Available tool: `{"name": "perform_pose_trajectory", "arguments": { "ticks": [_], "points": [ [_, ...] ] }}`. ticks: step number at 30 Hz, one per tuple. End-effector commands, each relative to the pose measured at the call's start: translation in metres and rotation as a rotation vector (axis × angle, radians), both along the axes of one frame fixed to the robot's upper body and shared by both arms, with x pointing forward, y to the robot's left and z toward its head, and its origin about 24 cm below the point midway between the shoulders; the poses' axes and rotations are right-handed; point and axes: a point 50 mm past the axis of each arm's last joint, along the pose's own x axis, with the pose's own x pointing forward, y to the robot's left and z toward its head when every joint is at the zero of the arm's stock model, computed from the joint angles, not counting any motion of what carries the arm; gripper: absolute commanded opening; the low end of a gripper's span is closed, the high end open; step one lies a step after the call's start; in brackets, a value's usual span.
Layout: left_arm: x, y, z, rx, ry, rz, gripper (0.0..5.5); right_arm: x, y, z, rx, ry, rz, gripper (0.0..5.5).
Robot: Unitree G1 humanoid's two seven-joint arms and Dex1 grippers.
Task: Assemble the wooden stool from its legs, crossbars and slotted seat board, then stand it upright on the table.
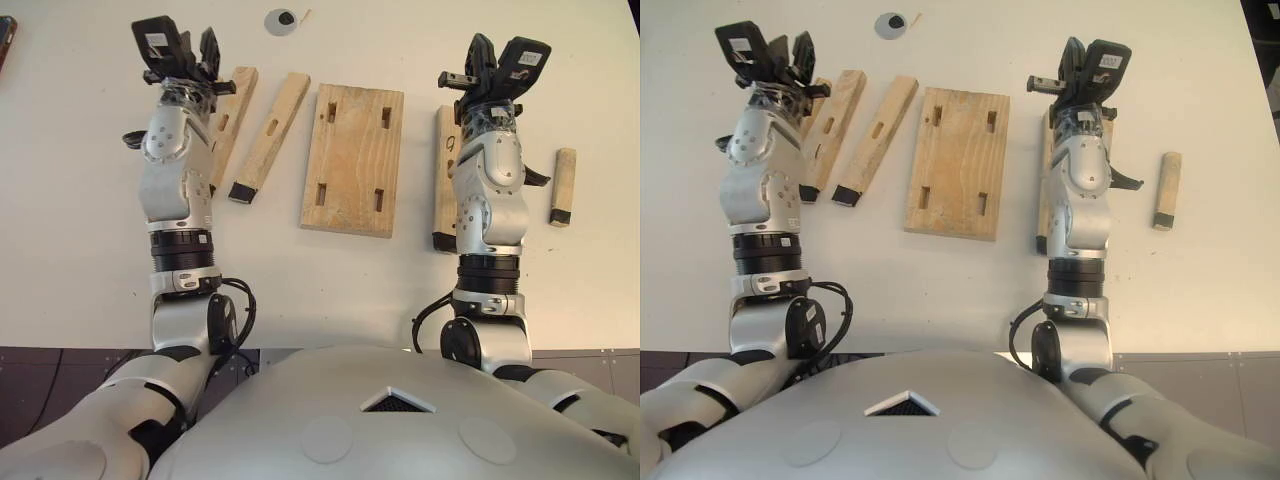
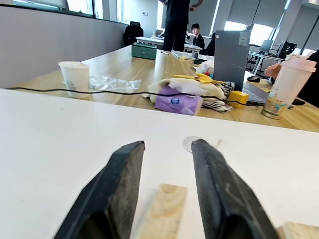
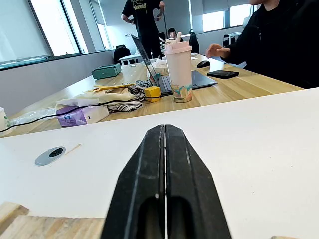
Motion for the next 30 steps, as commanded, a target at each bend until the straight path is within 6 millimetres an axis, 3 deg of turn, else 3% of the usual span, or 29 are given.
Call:
{"name": "perform_pose_trajectory", "arguments": {
  "ticks": [1,5,10,13,16,23,28,30],
  "points": [
    [-0.012,0.007,-0.013,-0.009,0.032,0.049,1.70,0.012,-0.004,0.013,-0.038,-0.014,0.050,0.00],
    [-0.014,0.002,-0.012,-0.005,0.021,0.046,1.70,0.019,-0.009,0.022,-0.083,-0.018,0.083,0.00],
    [-0.018,0.022,-0.025,0.026,0.067,0.072,1.70,0.013,-0.017,0.015,-0.115,-0.002,0.068,0.00],
    [-0.011,0.027,-0.020,0.062,0.074,0.017,2.14,0.010,-0.028,0.012,-0.109,0.002,0.015,0.00],
    [-0.009,0.046,-0.017,0.122,0.110,-0.051,2.59,0.016,-0.027,0.018,-0.109,-0.020,0.014,0.00],
    [-0.020,0.090,-0.045,0.227,0.364,-0.178,3.61,0.015,-0.027,0.012,-0.091,-0.014,-0.003,0.00],
    [-0.035,0.092,-0.071,0.208,0.515,-0.259,3.66,0.016,-0.029,0.012,-0.088,-0.015,-0.015,0.00],
    [-0.043,0.090,-0.084,0.186,0.569,-0.292,3.37,0.014,-0.029,0.011,-0.085,-0.011,-0.018,0.00]
  ]
}}
